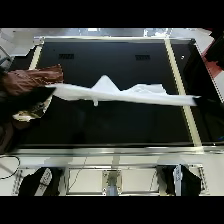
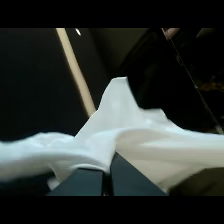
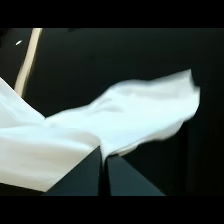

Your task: Fold the shirts.

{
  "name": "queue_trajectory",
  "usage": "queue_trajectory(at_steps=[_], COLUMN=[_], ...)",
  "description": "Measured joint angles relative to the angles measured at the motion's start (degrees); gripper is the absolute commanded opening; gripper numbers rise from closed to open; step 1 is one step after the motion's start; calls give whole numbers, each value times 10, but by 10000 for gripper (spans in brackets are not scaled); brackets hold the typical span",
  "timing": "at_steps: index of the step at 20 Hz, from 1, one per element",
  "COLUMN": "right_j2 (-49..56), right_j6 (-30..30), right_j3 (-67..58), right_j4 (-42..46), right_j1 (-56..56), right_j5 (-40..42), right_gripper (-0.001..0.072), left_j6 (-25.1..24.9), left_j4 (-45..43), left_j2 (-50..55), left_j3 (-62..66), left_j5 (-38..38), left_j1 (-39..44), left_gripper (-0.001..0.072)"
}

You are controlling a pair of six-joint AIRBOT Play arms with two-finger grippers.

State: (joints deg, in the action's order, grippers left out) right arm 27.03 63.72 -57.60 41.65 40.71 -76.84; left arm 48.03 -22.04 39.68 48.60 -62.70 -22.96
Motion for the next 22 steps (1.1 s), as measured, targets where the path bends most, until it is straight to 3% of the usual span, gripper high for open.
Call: queue_trajectory(at_steps=[4,8,13,15,19,22], right_j2=[-49,-1,169,252,414,533], right_j6=[19,26,28,27,22,26], right_j3=[-226,-347,-386,-391,-394,-395], right_j4=[63,67,-54,-84,-11,91], right_j1=[-5,-6,-14,-44,-179,-279], right_j5=[20,71,31,3,-16,25], right_gripper=[10,11,11,11,11,11], left_j6=[80,135,180,202,234,300], left_j4=[-137,-222,-200,-232,-365,-477], left_j2=[-121,-96,55,127,282,402], left_j3=[185,356,430,437,442,443], left_j5=[76,65,-53,-84,-88,-17], left_j1=[-15,-18,0,42,165,228], left_gripper=[9,10,9,9,10,10])
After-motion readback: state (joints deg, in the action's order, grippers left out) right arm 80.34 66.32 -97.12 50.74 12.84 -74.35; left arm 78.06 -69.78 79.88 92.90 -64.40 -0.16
